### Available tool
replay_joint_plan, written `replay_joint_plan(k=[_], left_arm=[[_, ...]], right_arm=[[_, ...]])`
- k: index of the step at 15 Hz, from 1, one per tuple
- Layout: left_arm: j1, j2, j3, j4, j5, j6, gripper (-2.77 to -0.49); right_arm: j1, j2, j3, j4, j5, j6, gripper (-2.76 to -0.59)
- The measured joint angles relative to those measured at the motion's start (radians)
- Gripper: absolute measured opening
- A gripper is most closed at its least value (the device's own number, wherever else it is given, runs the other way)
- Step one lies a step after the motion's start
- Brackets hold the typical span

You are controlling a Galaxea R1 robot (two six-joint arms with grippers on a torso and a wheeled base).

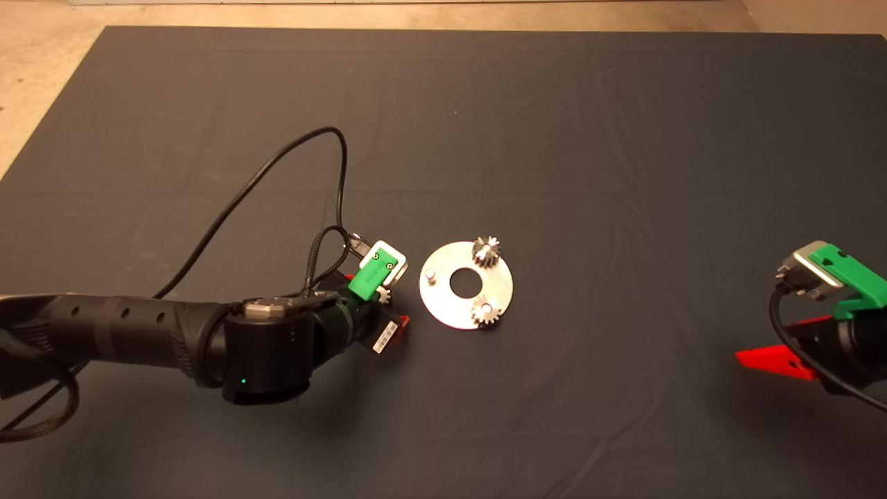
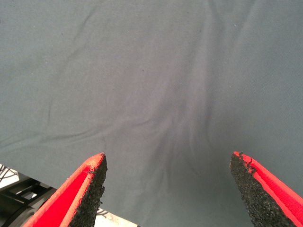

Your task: Install three planetary gears onto the carrier pins

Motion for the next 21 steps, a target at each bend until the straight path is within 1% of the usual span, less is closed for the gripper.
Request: replay_joint_plan(k=[2,4,5,10,12,13,15,16,17,19,20,21], left_arm=[[0.000,0.001,0.000,0.000,-0.002,0.000,-1.13],[0.000,0.001,0.000,0.000,-0.002,0.000,-1.18],[0.000,0.001,0.000,0.000,-0.003,0.000,-1.29],[0.000,0.001,-0.001,0.000,-0.003,0.000,-1.30],[0.000,0.001,-0.010,0.000,-0.010,0.000,-1.30],[0.000,0.001,-0.016,0.002,-0.020,0.000,-1.30],[0.002,0.001,-0.018,0.005,-0.026,0.000,-1.30],[0.008,0.001,-0.020,0.007,-0.029,0.000,-1.37],[0.018,0.002,-0.023,0.007,-0.038,0.001,-1.42],[0.028,0.001,-0.033,0.010,-0.047,0.000,-1.43],[0.031,0.001,-0.034,0.011,-0.047,0.001,-1.48],[0.030,0.001,-0.034,0.012,-0.047,0.000,-1.56]], right_arm=[[0.000,0.000,0.000,0.001,0.001,-0.003,-1.44],[0.000,0.000,0.000,0.002,0.001,-0.004,-1.44],[0.000,0.000,0.000,0.002,0.001,-0.006,-1.44],[0.000,-0.006,0.000,0.003,0.001,-0.011,-1.44],[0.000,-0.015,0.000,0.003,0.001,-0.020,-1.44],[0.000,-0.023,0.000,0.003,0.001,-0.029,-1.44],[0.000,-0.039,0.000,0.004,0.001,-0.033,-1.44],[0.000,-0.044,0.000,0.004,0.001,-0.037,-1.44],[0.000,-0.048,0.000,0.004,0.002,-0.050,-1.44],[0.000,-0.067,0.000,0.007,0.001,-0.056,-1.44],[0.000,-0.072,0.001,0.007,0.004,-0.067,-1.44],[0.000,-0.076,0.001,0.007,0.011,-0.070,-1.44]])
